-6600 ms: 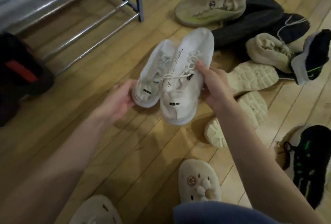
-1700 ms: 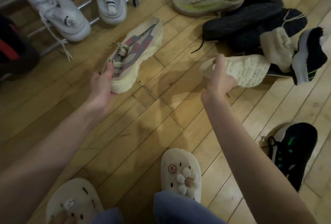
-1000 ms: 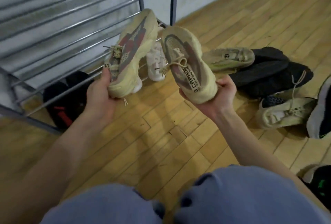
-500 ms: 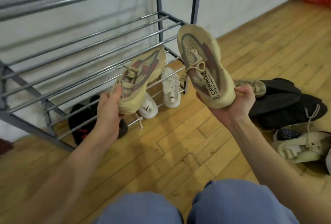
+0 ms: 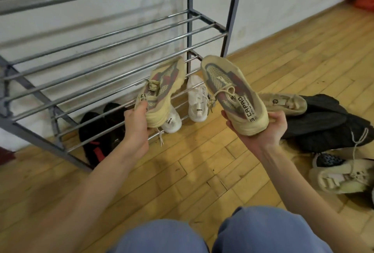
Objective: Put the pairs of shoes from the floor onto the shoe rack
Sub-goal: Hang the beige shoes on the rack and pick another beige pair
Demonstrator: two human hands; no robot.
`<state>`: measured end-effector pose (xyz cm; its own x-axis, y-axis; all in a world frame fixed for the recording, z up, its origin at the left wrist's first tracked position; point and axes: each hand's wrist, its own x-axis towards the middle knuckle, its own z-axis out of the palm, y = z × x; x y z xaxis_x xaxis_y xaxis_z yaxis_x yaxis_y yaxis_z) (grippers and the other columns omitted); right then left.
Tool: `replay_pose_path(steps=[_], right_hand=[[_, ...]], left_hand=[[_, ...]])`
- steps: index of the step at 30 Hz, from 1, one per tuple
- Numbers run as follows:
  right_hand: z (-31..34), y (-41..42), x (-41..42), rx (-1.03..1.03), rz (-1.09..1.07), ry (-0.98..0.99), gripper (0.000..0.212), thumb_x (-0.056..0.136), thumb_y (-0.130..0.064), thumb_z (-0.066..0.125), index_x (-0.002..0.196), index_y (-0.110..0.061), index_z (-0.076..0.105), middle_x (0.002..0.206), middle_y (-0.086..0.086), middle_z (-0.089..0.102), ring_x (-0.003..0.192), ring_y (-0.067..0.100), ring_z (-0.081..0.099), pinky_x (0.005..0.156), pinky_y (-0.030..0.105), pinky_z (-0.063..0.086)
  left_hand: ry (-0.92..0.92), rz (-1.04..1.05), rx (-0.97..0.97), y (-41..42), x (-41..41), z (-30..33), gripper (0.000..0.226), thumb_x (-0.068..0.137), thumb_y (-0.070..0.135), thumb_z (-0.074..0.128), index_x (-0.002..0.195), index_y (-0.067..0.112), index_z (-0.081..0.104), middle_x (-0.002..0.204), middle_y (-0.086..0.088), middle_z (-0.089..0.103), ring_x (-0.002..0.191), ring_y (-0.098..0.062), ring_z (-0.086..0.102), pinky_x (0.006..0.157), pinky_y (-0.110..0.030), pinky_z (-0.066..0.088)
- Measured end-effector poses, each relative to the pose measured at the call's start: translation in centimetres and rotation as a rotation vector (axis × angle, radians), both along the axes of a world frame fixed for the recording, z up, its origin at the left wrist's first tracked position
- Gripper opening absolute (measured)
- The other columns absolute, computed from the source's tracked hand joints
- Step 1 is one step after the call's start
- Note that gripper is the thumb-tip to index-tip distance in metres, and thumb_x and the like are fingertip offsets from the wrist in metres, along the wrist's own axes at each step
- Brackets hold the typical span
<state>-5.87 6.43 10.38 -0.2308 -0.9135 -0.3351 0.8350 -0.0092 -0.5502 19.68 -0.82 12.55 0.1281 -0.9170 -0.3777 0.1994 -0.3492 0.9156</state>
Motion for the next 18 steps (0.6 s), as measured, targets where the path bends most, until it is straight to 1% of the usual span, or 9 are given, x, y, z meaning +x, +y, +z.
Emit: replay_pose_path(steps=[2, 4, 7, 8, 11, 13, 15, 16, 18], right_hand=[[0.0, -1.3, 0.3, 0.043, 0.009, 0.019, 0.077, 0.063, -0.038, 0.045, 0.131, -0.004, 0.056, 0.134, 0.024, 0.057, 0.122, 0.052, 0.051, 0.078, 0.047, 0.054], [0.5, -3.2, 0.8, 0.072, 0.016, 0.045, 0.071, 0.062, -0.037, 0.044, 0.123, -0.005, 0.061, 0.130, 0.024, 0.059, 0.120, 0.051, 0.053, 0.083, 0.050, 0.054], [1.5, -7.1, 1.9, 0.090, 0.018, 0.083, 0.064, 0.060, -0.037, 0.043, 0.112, -0.005, 0.065, 0.127, 0.025, 0.061, 0.119, 0.046, 0.054, 0.101, 0.056, 0.043], [1.8, -8.5, 2.2, 0.089, 0.017, 0.088, 0.063, 0.060, -0.036, 0.043, 0.110, -0.005, 0.065, 0.126, 0.024, 0.061, 0.118, 0.045, 0.054, 0.103, 0.056, 0.041], [1.8, -12.6, 3.0, 0.096, 0.016, 0.081, 0.063, 0.059, -0.035, 0.043, 0.110, -0.005, 0.064, 0.118, 0.023, 0.063, 0.111, 0.043, 0.056, 0.099, 0.051, 0.044], [1.4, -14.7, 3.3, 0.085, 0.028, 0.052, 0.066, 0.059, -0.034, 0.044, 0.115, -0.004, 0.062, 0.119, 0.023, 0.062, 0.111, 0.042, 0.056, 0.099, 0.050, 0.046], [0.8, -16.3, 3.4, 0.071, 0.050, 0.011, 0.071, 0.064, -0.035, 0.044, 0.126, -0.003, 0.058, 0.127, 0.025, 0.058, 0.116, 0.043, 0.054, 0.102, 0.052, 0.044], [0.5, -17.0, 3.5, 0.065, 0.059, -0.004, 0.069, 0.069, -0.035, 0.043, 0.128, -0.003, 0.056, 0.131, 0.026, 0.056, 0.120, 0.043, 0.053, 0.103, 0.052, 0.043], [0.0, -18.1, 3.2, 0.064, 0.058, -0.040, 0.060, 0.084, -0.038, 0.036, 0.128, -0.002, 0.056, 0.136, 0.027, 0.052, 0.124, 0.045, 0.050, 0.105, 0.055, 0.041]], left_hand=[[0.033, 0.000, -0.001, -0.7, -0.9, -0.5, 0.052, 0.088, 0.026, 0.056, 0.134, 0.006, 0.044, 0.120, -0.012, 0.064, 0.101, -0.019, 0.067, 0.074, -0.031, 0.054], [0.041, -0.009, -0.008, -1.6, -1.7, -0.9, 0.061, 0.078, 0.030, 0.059, 0.132, 0.005, 0.045, 0.120, -0.014, 0.064, 0.102, -0.021, 0.068, 0.074, -0.031, 0.055], [0.011, -0.013, -0.016, -3.5, -3.0, -1.3, 0.065, 0.074, 0.035, 0.058, 0.130, 0.006, 0.043, 0.121, -0.015, 0.061, 0.105, -0.024, 0.066, 0.081, -0.037, 0.055], [0.004, -0.003, -0.015, -4.3, -3.5, -1.4, 0.063, 0.075, 0.036, 0.058, 0.128, 0.008, 0.041, 0.122, -0.015, 0.058, 0.106, -0.025, 0.064, 0.086, -0.040, 0.055], [-0.035, -0.019, -0.048, -7.4, -5.0, -2.4, 0.057, 0.069, 0.044, 0.057, 0.116, 0.012, 0.052, 0.128, -0.019, 0.056, 0.114, -0.032, 0.059, 0.098, -0.048, 0.049], [-0.050, -0.048, -0.037, -9.9, -5.5, -4.6, 0.082, 0.062, 0.055, 0.057, 0.131, 0.012, 0.048, 0.143, -0.016, 0.045, 0.126, -0.031, 0.051, 0.105, -0.050, 0.042], [-0.038, -0.046, -0.012, -12.2, -5.9, -6.9, 0.100, 0.053, 0.064, 0.056, 0.142, 0.021, 0.038, 0.150, -0.015, 0.037, 0.129, -0.030, 0.048, 0.107, -0.051, 0.040], [-0.035, -0.033, -0.010, -13.5, -6.1, -8.4, 0.103, 0.050, 0.067, 0.054, 0.142, 0.024, 0.037, 0.148, -0.014, 0.039, 0.127, -0.030, 0.049, 0.106, -0.051, 0.041], [-0.051, -0.024, 0.016, -14.0, -6.5, -8.5, 0.103, 0.048, 0.071, 0.052, 0.140, 0.026, 0.038, 0.145, -0.012, 0.043, 0.125, -0.029, 0.050, 0.103, -0.049, 0.044]])
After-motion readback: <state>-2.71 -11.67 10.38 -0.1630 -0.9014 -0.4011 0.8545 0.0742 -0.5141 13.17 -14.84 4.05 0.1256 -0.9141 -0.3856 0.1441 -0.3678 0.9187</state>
